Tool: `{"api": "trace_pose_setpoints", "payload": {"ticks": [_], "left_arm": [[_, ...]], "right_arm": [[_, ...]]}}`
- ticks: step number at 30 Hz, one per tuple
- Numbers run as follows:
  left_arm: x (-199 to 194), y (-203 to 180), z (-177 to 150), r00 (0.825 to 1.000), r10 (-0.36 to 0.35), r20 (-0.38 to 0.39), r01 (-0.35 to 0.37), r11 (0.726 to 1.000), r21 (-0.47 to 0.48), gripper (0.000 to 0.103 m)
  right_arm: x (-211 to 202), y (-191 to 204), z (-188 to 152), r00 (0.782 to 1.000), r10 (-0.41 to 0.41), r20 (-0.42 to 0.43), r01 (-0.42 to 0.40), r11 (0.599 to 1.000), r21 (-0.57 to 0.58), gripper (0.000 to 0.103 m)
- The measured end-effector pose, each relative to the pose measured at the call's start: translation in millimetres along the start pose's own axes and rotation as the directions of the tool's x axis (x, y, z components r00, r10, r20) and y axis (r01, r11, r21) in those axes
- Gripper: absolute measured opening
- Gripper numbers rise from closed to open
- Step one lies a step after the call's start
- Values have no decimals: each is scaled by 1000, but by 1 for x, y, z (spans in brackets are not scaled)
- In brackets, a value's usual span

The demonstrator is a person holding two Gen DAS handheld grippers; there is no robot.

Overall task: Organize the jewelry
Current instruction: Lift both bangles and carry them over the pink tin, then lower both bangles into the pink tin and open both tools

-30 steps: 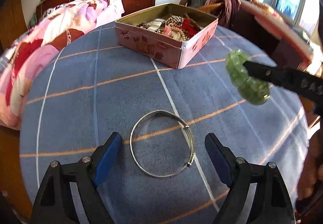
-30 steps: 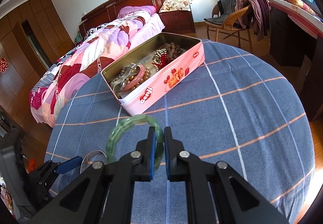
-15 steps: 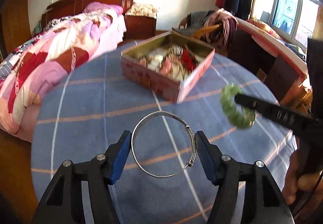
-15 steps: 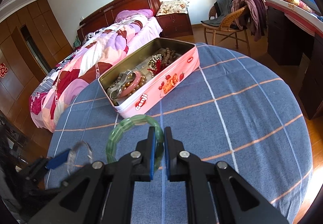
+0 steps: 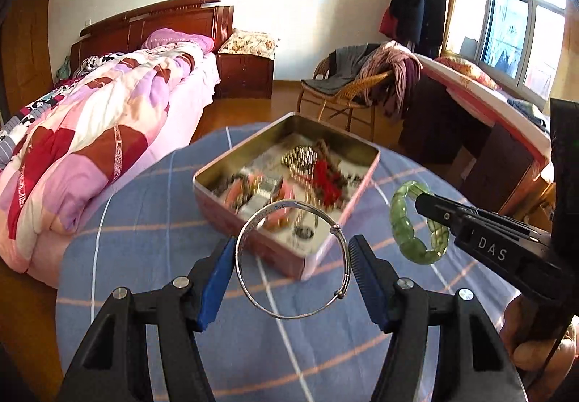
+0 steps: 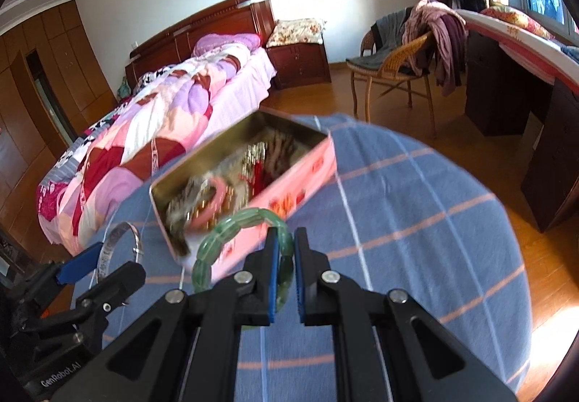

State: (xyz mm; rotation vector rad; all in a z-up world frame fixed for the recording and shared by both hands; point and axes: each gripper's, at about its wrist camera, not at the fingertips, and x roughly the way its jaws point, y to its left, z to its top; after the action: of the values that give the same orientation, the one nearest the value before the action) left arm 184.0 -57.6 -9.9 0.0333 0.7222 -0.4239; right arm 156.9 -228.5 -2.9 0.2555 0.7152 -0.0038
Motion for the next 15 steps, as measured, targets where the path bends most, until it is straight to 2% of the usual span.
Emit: {"api": "trace_pose_setpoints", "payload": {"ticks": [9,15], "left_arm": [[28,14,26,1000,9,20,-8,999,-31,64],[44,22,42,999,27,38,-24,998,-61,64]], "right_arm": [[24,9,37,999,-4,46,5,1000,-19,11],[41,20,49,998,-5,63,7,999,-41,11]]}}
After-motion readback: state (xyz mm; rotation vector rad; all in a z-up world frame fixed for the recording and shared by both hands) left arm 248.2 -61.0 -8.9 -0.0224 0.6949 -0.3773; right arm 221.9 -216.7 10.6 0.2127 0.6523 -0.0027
